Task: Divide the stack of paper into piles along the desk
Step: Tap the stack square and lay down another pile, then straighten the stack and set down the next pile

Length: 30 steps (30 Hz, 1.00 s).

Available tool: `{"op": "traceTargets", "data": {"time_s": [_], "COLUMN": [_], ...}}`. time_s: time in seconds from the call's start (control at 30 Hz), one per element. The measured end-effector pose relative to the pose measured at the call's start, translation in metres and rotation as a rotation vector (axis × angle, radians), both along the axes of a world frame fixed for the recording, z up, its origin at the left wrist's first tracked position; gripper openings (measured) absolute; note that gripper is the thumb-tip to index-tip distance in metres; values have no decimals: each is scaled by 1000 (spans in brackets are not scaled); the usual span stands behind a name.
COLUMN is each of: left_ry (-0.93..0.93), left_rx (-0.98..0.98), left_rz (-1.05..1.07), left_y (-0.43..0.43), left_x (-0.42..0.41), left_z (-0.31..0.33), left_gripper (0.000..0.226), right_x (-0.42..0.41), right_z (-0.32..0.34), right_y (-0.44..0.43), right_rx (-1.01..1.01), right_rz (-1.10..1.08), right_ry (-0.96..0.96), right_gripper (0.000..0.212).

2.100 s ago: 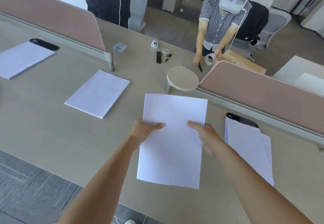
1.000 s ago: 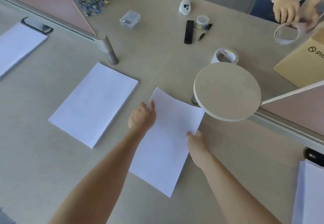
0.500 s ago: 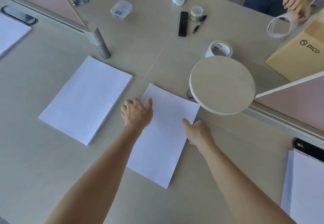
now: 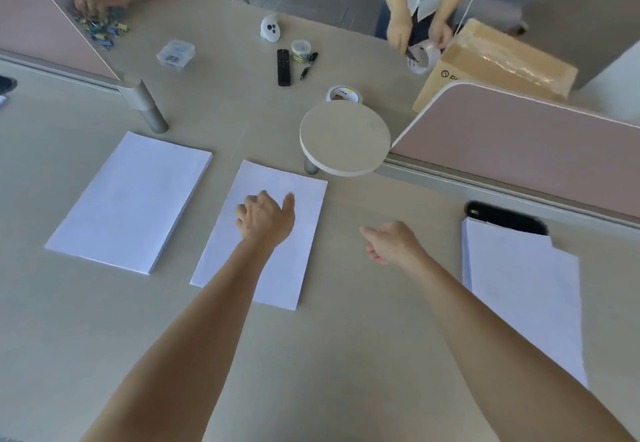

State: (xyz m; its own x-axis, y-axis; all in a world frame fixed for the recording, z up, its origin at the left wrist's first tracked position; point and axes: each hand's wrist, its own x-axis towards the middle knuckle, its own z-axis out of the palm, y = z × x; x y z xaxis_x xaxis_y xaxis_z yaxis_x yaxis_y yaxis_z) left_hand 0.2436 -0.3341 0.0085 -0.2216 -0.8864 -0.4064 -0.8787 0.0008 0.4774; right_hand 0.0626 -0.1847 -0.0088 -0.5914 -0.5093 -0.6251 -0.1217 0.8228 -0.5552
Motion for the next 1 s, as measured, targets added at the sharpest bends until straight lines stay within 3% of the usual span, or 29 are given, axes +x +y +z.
{"op": "traceTargets", "data": {"time_s": [0.07, 0.13, 0.4, 0.63, 0.77, 0.87, 1.0], "left_ry": [21, 67, 122, 221, 196, 190, 257], "left_rx": [31, 22, 147, 379, 433, 444, 443], "left_rz": [-26, -137, -267, -179, -78, -20, 97], "left_y": [8, 58, 164, 260, 294, 309, 316], "left_x": [-11, -22, -84, -173, -209, -232, -254], "left_z": [7, 35, 46, 25, -2, -19, -42], "left_gripper": [70, 70, 69, 54, 64, 45, 45], "right_x": [-4, -3, -58, -154, -195, -218, -234], "right_z": [12, 52, 90, 56, 32, 8, -25], "right_y": [-1, 49, 193, 313, 354, 370, 373], "right_rx": [-23, -109, -157, -40, -2, 19, -70], "right_rz": [-7, -76, -289, -383, -415, -458, -529], "right_ry": [2, 21, 18, 106, 108, 41, -156], "right_gripper": [46, 40, 19, 24, 35, 34, 33]}}
